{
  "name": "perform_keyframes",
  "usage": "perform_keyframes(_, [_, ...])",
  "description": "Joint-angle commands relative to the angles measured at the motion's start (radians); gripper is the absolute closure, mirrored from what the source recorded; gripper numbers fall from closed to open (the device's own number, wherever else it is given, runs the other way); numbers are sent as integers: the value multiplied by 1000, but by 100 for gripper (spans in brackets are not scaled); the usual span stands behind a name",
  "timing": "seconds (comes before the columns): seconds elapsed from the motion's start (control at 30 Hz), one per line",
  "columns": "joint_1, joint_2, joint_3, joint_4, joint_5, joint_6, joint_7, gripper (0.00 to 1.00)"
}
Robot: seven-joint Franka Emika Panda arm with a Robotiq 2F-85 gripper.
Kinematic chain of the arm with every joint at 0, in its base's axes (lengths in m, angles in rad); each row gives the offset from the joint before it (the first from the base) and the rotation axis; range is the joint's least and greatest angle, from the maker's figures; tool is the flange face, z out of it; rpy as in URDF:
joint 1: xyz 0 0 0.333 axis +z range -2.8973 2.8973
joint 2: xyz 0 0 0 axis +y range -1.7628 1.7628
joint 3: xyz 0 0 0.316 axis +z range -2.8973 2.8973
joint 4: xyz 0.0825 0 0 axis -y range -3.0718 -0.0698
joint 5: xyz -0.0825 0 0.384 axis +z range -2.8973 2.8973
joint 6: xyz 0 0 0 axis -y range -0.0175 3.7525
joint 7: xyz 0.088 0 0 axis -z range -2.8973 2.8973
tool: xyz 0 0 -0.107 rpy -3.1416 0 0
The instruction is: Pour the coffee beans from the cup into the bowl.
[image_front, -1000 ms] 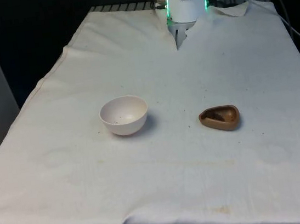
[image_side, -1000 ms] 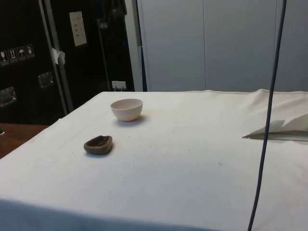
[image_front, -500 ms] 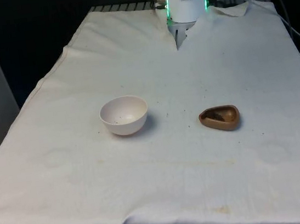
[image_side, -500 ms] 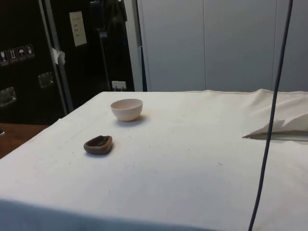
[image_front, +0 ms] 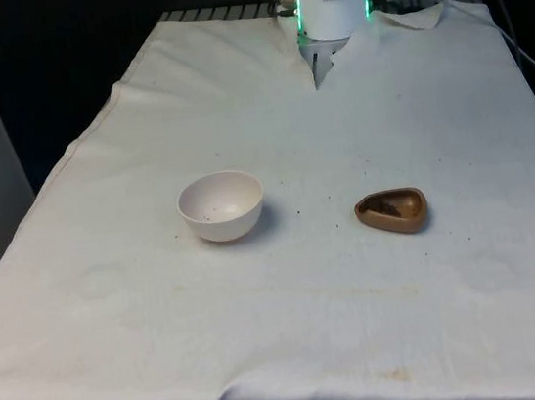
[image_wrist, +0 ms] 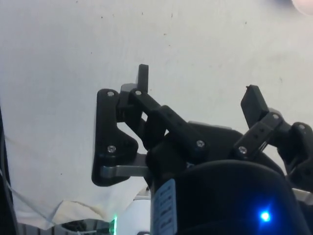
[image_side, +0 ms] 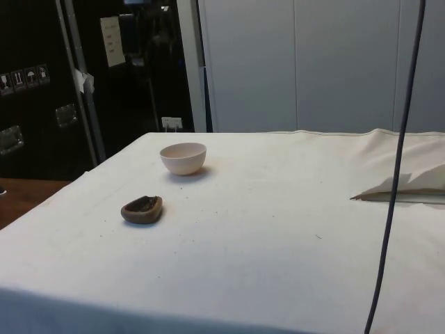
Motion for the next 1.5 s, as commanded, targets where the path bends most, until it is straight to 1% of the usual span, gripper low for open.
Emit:
perform_keyframes(0.0, [3, 5, 1, 3, -10, 12, 16, 0])
perform_keyframes(0.07, [3, 7, 4, 3, -12, 15, 22, 0])
perform_keyframes(0.23, [3, 36, 18, 27, -23, 35, 50, 0])
perform_keyframes(0.27, [0, 31, 20, 21, -14, 35, 40, 0])
perform_keyframes(0.3, [3, 42, 19, 33, -24, 37, 54, 0])
perform_keyframes(0.37, [2, 62, 25, 52, -28, 39, 64, 0])
perform_keyframes(0.57, [2, 95, 31, 87, -32, 43, 77, 0])
perform_keyframes(0.6, [0, 91, 32, 84, -25, 37, 68, 0])
perform_keyframes(0.63, [3, 98, 32, 90, -33, 43, 79, 0])
perform_keyframes(0.7, [2, 103, 36, 93, -37, 44, 83, 0])
perform_keyframes(0.9, [2, 115, 39, 85, -38, 65, 87, 0])
perform_keyframes(0.93, [0, 114, 40, 90, -31, 49, 77, 0])
perform_keyframes(0.97, [2, 116, 40, 83, -38, 71, 88, 0])
perform_keyframes(1.1, [2, 122, 41, 69, -39, 98, 92, 0])
perform_keyframes(1.17, [3, 128, 43, 59, -40, 123, 95, 0])
perform_keyframes(1.2, [0, 128, 45, 64, -31, 107, 84, 0])
perform_keyframes(1.23, [3, 130, 43, 55, -41, 131, 96, 0])
perform_keyframes(1.4, [1, 141, 44, 35, -41, 174, 94, 0])
perform_keyframes(1.47, [0, 145, 44, 31, -40, 180, 90, 0])
